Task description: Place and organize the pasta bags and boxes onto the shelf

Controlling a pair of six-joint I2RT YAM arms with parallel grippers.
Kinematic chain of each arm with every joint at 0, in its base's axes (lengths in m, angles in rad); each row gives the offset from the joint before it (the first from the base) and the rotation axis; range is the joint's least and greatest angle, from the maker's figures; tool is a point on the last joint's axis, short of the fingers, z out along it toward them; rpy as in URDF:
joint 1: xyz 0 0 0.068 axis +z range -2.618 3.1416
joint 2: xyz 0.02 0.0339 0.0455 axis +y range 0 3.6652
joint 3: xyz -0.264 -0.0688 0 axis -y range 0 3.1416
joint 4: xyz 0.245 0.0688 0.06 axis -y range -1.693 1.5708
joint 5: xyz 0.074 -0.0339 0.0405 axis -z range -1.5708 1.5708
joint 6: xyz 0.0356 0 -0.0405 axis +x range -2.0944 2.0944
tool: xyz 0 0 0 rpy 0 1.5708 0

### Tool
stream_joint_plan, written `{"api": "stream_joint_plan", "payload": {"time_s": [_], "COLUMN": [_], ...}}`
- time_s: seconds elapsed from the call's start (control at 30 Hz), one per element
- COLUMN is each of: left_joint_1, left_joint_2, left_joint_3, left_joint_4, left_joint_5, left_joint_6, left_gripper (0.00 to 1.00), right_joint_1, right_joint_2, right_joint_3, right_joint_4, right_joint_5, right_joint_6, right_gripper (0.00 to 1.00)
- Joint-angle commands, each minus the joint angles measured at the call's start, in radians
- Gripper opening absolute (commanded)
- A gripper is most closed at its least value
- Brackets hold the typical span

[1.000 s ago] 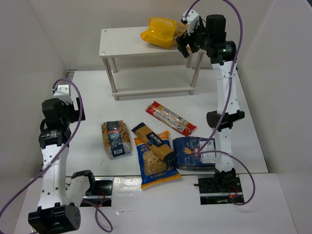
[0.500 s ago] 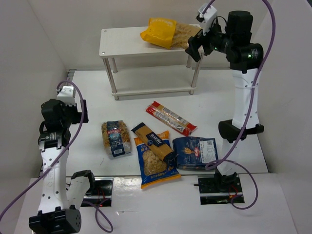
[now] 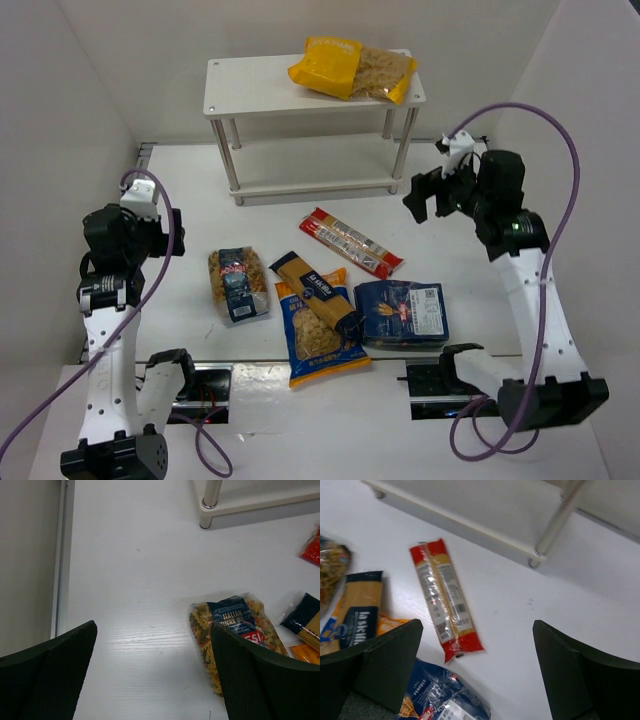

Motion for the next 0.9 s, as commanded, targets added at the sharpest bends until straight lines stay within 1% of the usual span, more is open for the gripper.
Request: {"api": "stream_joint_plan", "payload": {"time_s": [0.0,0.07,0.1,0.17,0.4,0.47,0.57,0.87], "left_joint_1": [0.008,0.008,0.008,0.008,0.008,0.008,0.008,0.008], "left_joint_2": [0.008,0.022,0.046,0.064,0.136,0.147,0.147,0.183], "left_joint_3": [0.014,0.023,0.023,0.023,0.033,0.033,0.033,0.042], "left_joint_4": [0.017,0.017,0.008,0.008,-0.011,-0.02,-0.02,-0.029], "left_joint_5": [0.015,0.002,0.002,-0.007,-0.038,-0.038,-0.038,-0.038], "left_joint_6": [-0.007,-0.018,-0.018,-0.018,-0.018,-0.018,-0.018,-0.018], "left_gripper": [1.0,1.0,1.0,1.0,1.0,1.0,1.0,1.0], "right_joint_1": [-0.005,-0.005,-0.014,-0.028,-0.037,-0.037,-0.077,-0.086], "right_joint_2": [-0.096,-0.096,-0.065,-0.047,-0.048,-0.048,-0.048,-0.039], "right_joint_3": [-0.206,-0.309,-0.352,-0.381,-0.413,-0.414,-0.423,-0.423], "right_joint_4": [0.261,0.272,0.272,0.272,0.283,0.283,0.283,0.283], "right_joint_5": [0.256,0.368,0.45,0.492,0.512,0.525,0.525,0.534], "right_joint_6": [0.136,0.165,0.178,0.198,0.198,0.198,0.198,0.198], "right_gripper": [1.0,1.0,1.0,1.0,1.0,1.0,1.0,1.0]}}
